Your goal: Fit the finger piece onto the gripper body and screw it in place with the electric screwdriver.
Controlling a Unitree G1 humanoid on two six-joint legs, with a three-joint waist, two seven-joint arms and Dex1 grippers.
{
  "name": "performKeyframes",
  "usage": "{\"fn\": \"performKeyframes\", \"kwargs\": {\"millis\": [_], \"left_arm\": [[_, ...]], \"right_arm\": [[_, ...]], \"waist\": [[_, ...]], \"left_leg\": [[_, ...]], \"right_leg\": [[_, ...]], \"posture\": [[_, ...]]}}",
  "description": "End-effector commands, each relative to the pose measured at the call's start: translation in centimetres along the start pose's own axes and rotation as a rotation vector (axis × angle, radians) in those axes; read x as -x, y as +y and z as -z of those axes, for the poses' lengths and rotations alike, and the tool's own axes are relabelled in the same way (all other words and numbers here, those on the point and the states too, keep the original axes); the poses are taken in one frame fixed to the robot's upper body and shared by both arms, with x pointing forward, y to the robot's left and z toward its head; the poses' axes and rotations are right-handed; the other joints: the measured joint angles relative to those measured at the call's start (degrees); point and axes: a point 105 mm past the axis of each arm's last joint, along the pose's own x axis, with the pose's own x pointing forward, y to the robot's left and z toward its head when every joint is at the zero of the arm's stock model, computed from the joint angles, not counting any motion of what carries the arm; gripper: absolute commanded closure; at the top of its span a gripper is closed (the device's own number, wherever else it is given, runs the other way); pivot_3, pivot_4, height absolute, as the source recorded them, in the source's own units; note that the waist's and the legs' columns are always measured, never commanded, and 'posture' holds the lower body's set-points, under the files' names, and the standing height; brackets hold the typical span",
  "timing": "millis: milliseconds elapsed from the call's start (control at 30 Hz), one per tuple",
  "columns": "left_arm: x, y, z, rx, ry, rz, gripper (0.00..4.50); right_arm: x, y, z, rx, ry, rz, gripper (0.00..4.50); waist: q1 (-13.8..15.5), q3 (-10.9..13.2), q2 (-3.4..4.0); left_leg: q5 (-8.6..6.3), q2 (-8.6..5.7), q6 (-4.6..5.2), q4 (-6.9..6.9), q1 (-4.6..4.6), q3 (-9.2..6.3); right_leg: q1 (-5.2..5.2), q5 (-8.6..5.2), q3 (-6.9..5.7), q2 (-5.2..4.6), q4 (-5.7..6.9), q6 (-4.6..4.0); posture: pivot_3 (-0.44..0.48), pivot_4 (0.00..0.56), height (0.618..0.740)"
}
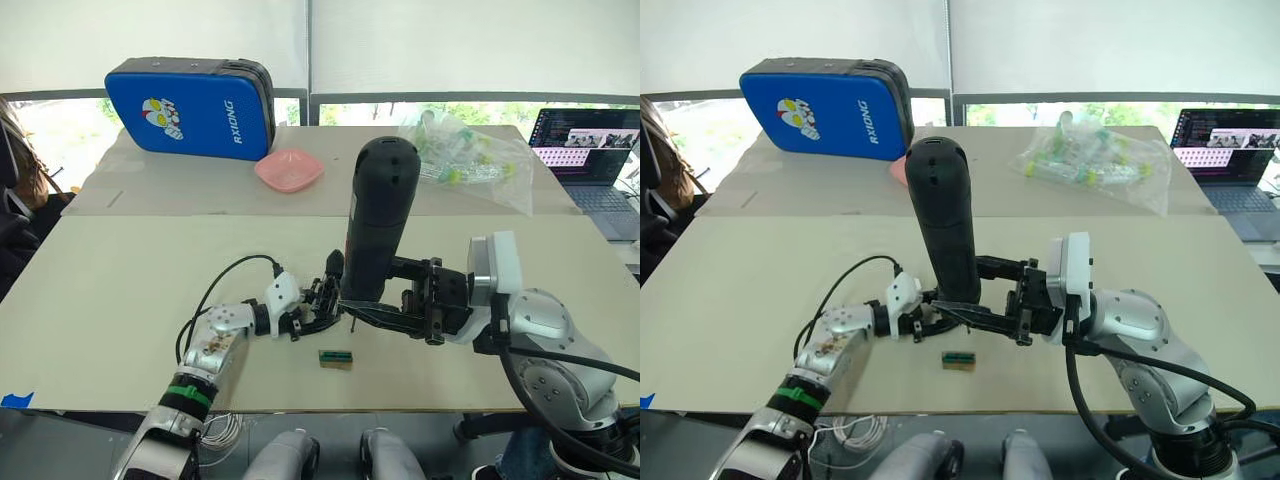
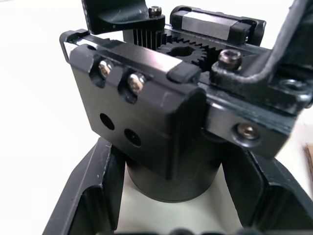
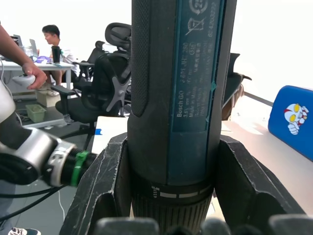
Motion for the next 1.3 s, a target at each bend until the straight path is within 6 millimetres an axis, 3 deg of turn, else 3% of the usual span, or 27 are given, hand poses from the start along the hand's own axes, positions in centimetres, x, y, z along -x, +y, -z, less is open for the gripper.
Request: {"fn": "performKeyframes", "kwargs": {"millis": [33,133,433,567,600,733,900,1300], "left_arm": [[0.5,0.2,1.2,0.015,0.040,0.068,2.17],[0.2,0.4,1.3,-0.007,0.045,0.090,2.17],[0.1,0.6,2.1,0.025,0.060,0.100,2.17],[0.4,0.7,2.2,0.035,0.057,0.081,0.28],[0.6,0.9,2.3,0.028,0.060,0.066,0.04],[1.6,1.4,2.2,0.030,0.047,0.024,0.04],[2.5,0.5,1.6,0.036,0.015,0.036,0.04],[1.1,-2.0,0.4,0.067,-0.036,0.000,0.04]], "right_arm": [[-0.1,0.1,-1.5,0.069,-0.034,-0.008,2.55],[-0.1,0.1,-1.5,0.070,-0.034,-0.009,2.55],[-0.1,0.2,-1.5,0.069,-0.033,-0.005,2.55],[-0.1,0.1,-1.6,0.069,-0.038,-0.004,2.55],[-0.1,0.2,-1.6,0.069,-0.038,-0.006,2.55],[-0.1,0.1,-1.6,0.067,-0.037,-0.011,2.55],[-0.1,0.2,-1.5,0.066,-0.037,-0.017,2.55],[-0.2,0.2,-1.4,0.062,-0.042,-0.022,2.55]], "waist": [[-0.05,0.00,0.00],[0.03,0.00,0.00],[0.08,-0.01,-0.02],[0.04,-0.01,-0.01],[0.05,-0.01,-0.01],[-0.15,-0.02,-0.01],[-1.60,-0.02,0.00],[-1.31,-0.01,0.00]], "left_leg": [[0.00,0.01,0.00,0.00,-0.01,0.00],[0.00,0.01,0.00,0.00,-0.02,0.00],[-0.01,-0.01,0.03,0.00,0.02,-0.01],[-0.01,-0.01,0.02,0.00,0.04,0.00],[-0.01,-0.01,0.02,0.00,0.04,0.00],[-0.01,0.02,0.02,0.00,0.04,0.00],[0.00,0.08,0.01,-0.01,0.00,0.00],[-0.07,0.00,0.12,-0.04,0.00,0.00]], "right_leg": [[0.00,0.02,0.00,0.01,0.01,-0.03],[-0.04,0.23,0.00,0.02,-0.01,-0.39],[-0.01,0.22,0.00,0.00,-0.06,-0.36],[0.00,0.08,0.00,0.00,-0.04,-0.13],[0.00,0.03,0.01,0.00,-0.03,-0.04],[0.00,0.05,0.02,0.02,-0.01,-0.08],[0.01,0.09,0.02,0.05,0.04,-0.16],[-0.08,0.24,0.04,0.03,-0.07,-0.40]], "posture": [[0.000,0.150,0.740],[0.000,0.150,0.740],[0.000,0.150,0.740],[0.000,0.150,0.740],[0.000,0.150,0.740],[0.000,0.150,0.740],[0.000,0.150,0.740],[0.000,0.150,0.740]]}}
